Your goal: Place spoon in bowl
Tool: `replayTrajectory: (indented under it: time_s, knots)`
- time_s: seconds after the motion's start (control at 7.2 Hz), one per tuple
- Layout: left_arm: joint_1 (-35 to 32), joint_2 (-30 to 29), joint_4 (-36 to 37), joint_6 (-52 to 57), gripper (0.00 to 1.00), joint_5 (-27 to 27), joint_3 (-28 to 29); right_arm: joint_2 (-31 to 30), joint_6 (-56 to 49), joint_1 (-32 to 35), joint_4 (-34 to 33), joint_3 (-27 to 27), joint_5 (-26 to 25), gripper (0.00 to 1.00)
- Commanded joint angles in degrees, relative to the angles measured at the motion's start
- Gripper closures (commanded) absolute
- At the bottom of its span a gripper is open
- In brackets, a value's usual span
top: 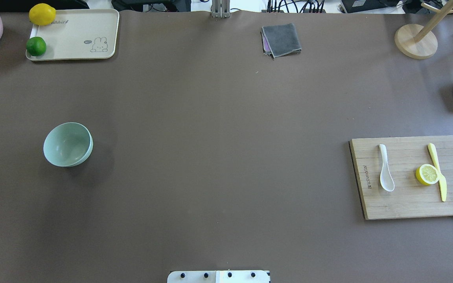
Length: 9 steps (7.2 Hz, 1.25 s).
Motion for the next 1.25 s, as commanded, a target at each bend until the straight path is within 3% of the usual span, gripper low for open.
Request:
replayTrajectory:
  time_s: [0.0, 1.11]
  knots:
    - [0.0, 0.0, 0.0, 0.0, 0.02, -0.5, 0.1, -0.4, -0.2, -0.2, -0.5, 0.0, 0.1, 0.00]
    - [0.1, 1.1, -0.3, 0.0, 0.02, 0.0, -0.2, 0.2, -0.1, -0.3, -0.1, 0.2, 0.8, 0.00]
